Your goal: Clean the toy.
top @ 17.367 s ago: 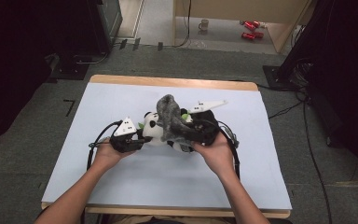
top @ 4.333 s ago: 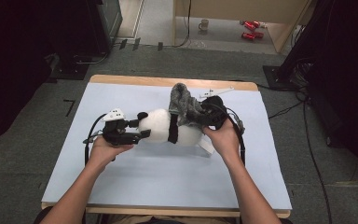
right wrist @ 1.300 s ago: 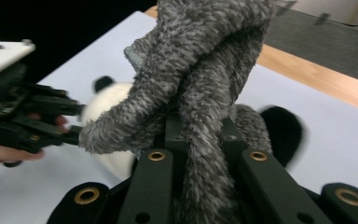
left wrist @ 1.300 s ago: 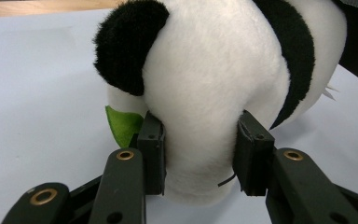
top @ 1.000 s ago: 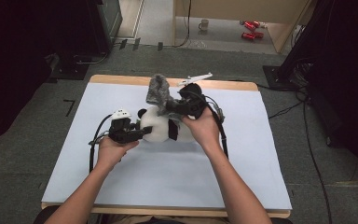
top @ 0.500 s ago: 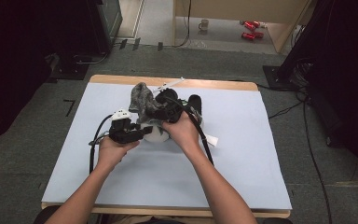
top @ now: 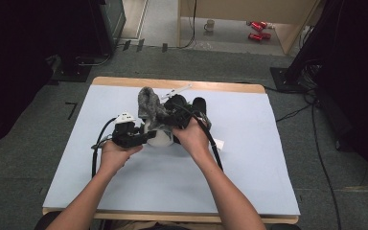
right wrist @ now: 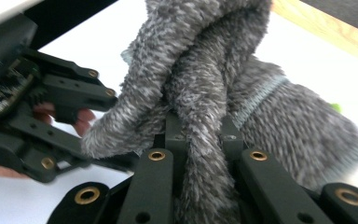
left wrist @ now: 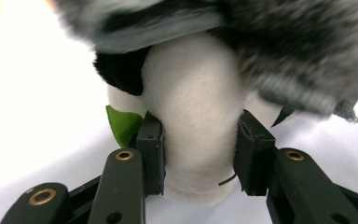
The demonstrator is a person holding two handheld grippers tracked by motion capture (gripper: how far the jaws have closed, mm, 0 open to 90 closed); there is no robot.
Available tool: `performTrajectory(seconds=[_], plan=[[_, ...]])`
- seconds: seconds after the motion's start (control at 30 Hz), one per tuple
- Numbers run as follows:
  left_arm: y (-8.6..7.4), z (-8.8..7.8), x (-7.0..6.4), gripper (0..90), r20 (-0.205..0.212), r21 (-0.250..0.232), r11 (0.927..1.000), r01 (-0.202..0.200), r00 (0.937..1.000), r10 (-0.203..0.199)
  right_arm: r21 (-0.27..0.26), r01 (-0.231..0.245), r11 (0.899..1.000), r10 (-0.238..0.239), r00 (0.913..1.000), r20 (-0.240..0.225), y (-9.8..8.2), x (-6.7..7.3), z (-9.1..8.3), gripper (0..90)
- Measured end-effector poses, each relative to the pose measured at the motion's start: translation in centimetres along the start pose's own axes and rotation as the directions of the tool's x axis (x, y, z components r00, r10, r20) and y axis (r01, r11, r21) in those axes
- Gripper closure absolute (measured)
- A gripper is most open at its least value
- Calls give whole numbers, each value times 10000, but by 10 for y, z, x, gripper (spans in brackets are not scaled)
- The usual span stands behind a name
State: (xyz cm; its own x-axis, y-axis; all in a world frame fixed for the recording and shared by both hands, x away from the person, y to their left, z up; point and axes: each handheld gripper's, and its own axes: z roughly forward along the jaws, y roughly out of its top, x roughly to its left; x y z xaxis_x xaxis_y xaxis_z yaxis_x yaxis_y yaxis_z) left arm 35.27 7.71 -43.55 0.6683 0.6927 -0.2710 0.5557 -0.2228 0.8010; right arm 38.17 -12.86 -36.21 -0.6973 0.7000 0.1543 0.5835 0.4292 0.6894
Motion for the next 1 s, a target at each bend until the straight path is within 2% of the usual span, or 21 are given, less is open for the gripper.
performTrajectory(seconds=[0.17, 0.2, 0.27, 0.33, 0.5, 0.6, 0.9, 1.0], plan=[[0, 0, 3, 605, 8, 7, 9999, 140, 9999, -140, 112, -283, 9995, 276, 9980, 562, -9, -18, -14, 804], [0, 0, 2, 605, 23, -21, 10000, 90, 10000, -90, 96, -348, 9993, 342, 9978, 569, -11, -22, -16, 804], [0, 1, 1, 604, 2, -60, 10000, -36, 10000, 36, -44, -779, 9969, 780, 9964, 338, -17, -32, -23, 804], [0, 1, -1, 604, -47, -65, 9999, -142, 9999, 142, -111, -915, 9957, 918, 9953, 296, -20, -36, -27, 804], [0, 1, 0, 604, -32, -70, 9997, -224, 9997, 224, -270, -898, 9956, 908, 9952, 367, -24, -41, -37, 803], [0, 1, -1, 604, -35, -41, 9996, -267, 9996, 267, -393, -1040, 9938, 1056, 9935, 415, -28, -46, -44, 802], [0, 1, 2, 602, -41, 7, 9999, -167, 9999, 167, -735, -1581, 9847, 1636, 9835, 776, -41, -67, -68, 802], [1, 1, 2, 604, 40, 43, 10000, -17, 10000, 17, -811, -1752, 9812, 1822, 9793, 877, -47, -74, -74, 801]])
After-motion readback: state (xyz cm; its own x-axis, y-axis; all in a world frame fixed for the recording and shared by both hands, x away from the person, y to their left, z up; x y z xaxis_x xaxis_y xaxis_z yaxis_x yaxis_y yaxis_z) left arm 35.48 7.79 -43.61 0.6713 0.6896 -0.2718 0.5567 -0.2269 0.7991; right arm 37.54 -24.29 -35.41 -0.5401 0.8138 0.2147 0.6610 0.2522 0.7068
